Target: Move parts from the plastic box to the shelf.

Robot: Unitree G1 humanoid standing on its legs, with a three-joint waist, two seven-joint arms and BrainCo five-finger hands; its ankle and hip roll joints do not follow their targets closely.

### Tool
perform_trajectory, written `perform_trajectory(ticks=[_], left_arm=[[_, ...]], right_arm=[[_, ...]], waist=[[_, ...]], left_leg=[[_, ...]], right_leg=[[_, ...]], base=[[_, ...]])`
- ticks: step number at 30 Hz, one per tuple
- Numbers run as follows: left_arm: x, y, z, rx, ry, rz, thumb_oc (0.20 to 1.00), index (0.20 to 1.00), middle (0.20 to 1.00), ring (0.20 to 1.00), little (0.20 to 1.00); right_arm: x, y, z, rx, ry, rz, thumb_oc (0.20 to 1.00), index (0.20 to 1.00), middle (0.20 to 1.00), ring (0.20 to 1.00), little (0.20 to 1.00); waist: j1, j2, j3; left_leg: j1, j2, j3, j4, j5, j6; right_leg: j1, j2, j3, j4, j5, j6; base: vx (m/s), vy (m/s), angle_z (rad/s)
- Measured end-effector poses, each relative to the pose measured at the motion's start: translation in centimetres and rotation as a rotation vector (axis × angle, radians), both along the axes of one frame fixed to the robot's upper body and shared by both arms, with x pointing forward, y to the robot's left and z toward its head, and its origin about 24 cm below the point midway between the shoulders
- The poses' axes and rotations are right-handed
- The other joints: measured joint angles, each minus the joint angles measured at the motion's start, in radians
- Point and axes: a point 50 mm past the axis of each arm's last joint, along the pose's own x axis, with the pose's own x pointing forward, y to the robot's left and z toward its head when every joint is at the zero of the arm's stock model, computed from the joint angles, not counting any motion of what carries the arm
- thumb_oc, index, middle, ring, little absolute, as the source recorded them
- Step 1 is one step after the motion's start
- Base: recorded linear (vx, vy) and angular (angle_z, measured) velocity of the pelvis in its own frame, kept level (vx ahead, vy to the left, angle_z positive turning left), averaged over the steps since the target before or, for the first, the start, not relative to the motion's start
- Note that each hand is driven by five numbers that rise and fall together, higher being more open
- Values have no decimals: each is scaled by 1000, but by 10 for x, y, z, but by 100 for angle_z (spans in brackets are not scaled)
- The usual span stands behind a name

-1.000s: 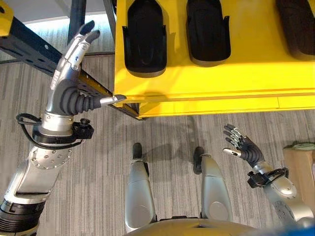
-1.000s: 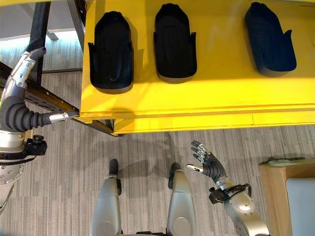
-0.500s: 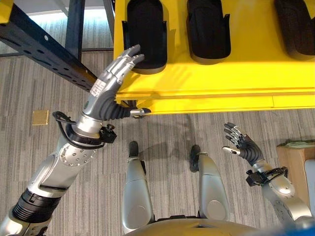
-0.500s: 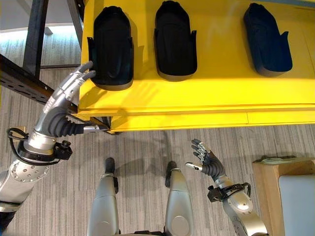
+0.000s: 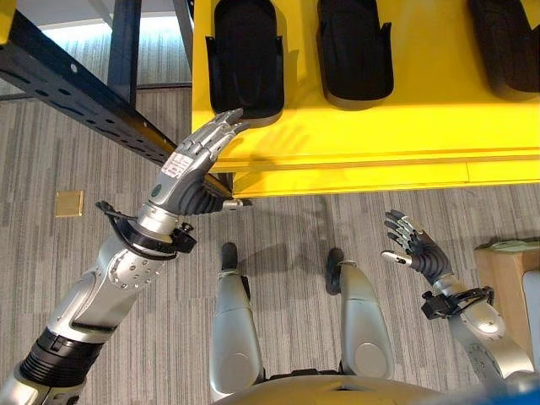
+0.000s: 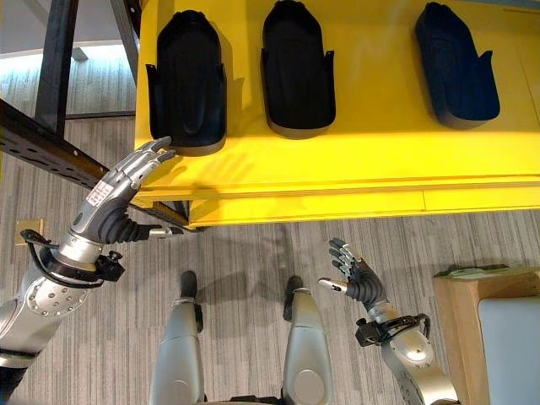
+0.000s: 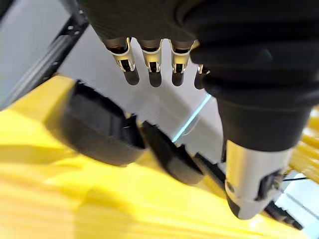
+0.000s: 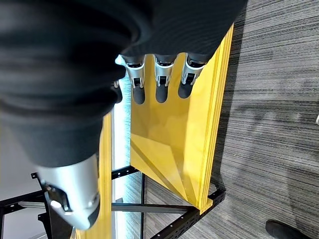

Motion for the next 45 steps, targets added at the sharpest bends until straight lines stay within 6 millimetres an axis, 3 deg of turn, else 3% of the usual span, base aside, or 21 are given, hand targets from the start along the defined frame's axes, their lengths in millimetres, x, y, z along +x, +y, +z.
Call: perform_trajectory(ticks=[10, 19, 31, 36, 39, 45], left_arm=[[-1, 5, -12, 20, 48, 31, 1000, 1000, 1000, 1000, 1000], [15, 2, -41, 49, 166, 50, 1000, 1000, 1000, 1000, 1000], [29, -3, -50, 25, 194, 73, 1000, 1000, 1000, 1000, 1000], [48, -6, -37, -1, 123, 98, 1000, 1000, 1000, 1000, 1000], [61, -12, -37, -9, 115, 114, 1000, 1000, 1000, 1000, 1000], [67, -15, -41, -26, 92, 138, 1000, 1000, 1000, 1000, 1000]], right_arm=[[0, -1, 1, -1, -2, -5, 1000, 1000, 1000, 1000, 1000], [1, -1, 1, -1, -4, -6, 1000, 1000, 1000, 1000, 1000], [1, -1, 1, 0, -6, -13, 1000, 1000, 1000, 1000, 1000], [2, -1, 1, 1, -8, -17, 1000, 1000, 1000, 1000, 1000], [3, -1, 1, 1, -8, -19, 1000, 1000, 1000, 1000, 1000], [3, -1, 1, 0, -5, -31, 1000, 1000, 1000, 1000, 1000]], waist=[[-2, 15, 11], [-8, 9, 14], [-23, -4, 22], [-31, -9, 25], [-42, -14, 27], [-44, -15, 28]], left_leg=[[0, 0, 1, 1, -1, 1], [-2, 3, 3, 16, -11, 0], [-12, 3, 9, 37, -24, 2], [-15, 9, 25, 50, -32, 3], [-15, 11, 27, 51, -33, 3], [-14, 11, 30, 56, -35, 3]], right_leg=[[0, 1, 2, 0, 0, 0], [-1, 3, 6, 0, -1, 4], [-6, 8, 15, 0, 3, 5], [-17, 9, 31, 0, 6, 11], [-17, 11, 32, 0, 8, 8], [-18, 12, 37, 0, 10, 7]], base=[[0, 0, 0], [1, 1, -1], [2, 1, -1], [25, 12, -9], [10, 4, -2], [0, 0, 0]])
